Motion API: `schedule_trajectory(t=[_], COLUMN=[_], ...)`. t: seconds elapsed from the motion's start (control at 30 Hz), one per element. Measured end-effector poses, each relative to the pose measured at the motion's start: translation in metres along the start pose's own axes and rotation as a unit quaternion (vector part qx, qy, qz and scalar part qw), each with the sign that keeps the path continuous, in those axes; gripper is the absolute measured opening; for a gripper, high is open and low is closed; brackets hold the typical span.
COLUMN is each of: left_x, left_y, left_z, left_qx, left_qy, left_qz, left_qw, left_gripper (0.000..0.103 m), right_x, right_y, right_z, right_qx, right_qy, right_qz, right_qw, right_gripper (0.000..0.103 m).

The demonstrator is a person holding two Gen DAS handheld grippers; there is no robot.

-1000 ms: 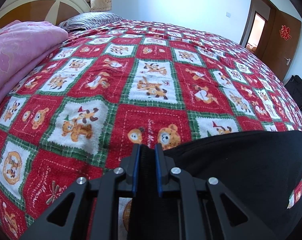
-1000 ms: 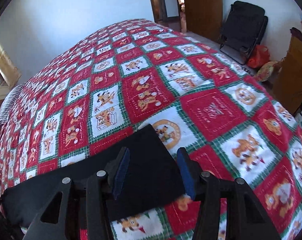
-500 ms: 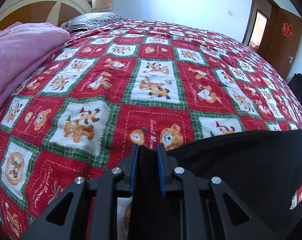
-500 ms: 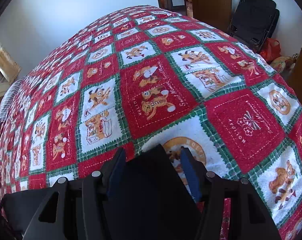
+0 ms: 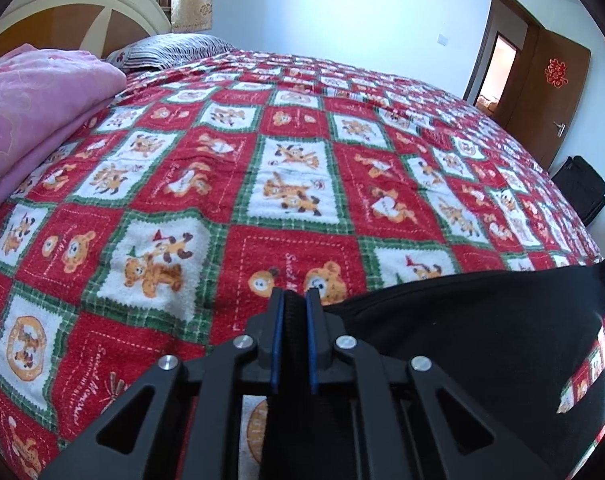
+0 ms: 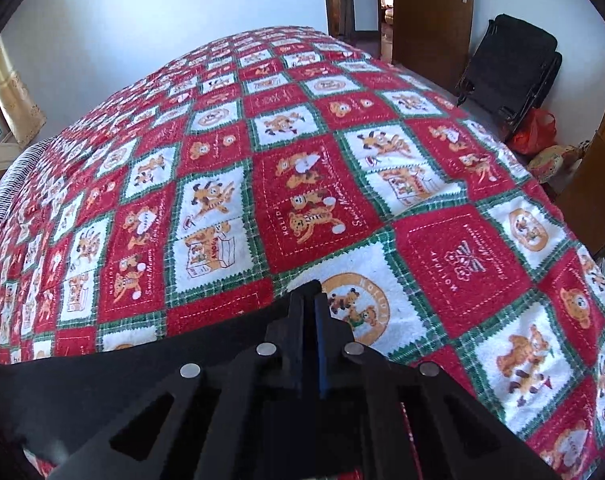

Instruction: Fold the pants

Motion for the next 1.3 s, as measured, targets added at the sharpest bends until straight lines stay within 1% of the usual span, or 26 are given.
schedule_trajectory(t=[0.37,0.7,0.9,1.3], left_x=[0.033,0.066,0.087,0.124], left_y=[-0.003,-0.003,-0.001,0.006], left_z=[-0.011,-0.011,-0.001,0.035], left_qx=[0.007,0.016,0.026,0.034], left_qy=[-0.036,-0.069,-0.086,-0.108], left_qz=[0.022,0.049,0.067,0.096], left_qw=[0.9991,0.9962,0.9937,0.9889], left_gripper=[0.01,0.01,0.01,0.01], right_x=[0.07,0.129,0.156,0.198], right_y=[0.002,-0.003,-0.014,-0.044], right_z=[0.002,0.028,0.05,0.103], right_qx=[0.005,0.009,0.0,-0.023], right_qy=[-0.061,-0.1,-0.113,-0.127], right_qz=[-0.014,-0.033,-0.044,-0.063], right_qw=[0.998,0.994,0.993,0.99], right_gripper=[0.004,0.004,0.004,0.004])
Point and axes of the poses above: each gripper's, at about its wrist camera, not at the fingertips, and x roughly against the way its jaws point, y to its left, z to its underside, the point moved 9 cm from there along -x, roughly the way its jaws point, and after that the axes turned 4 degrees about -z, right-handed, at the moved point
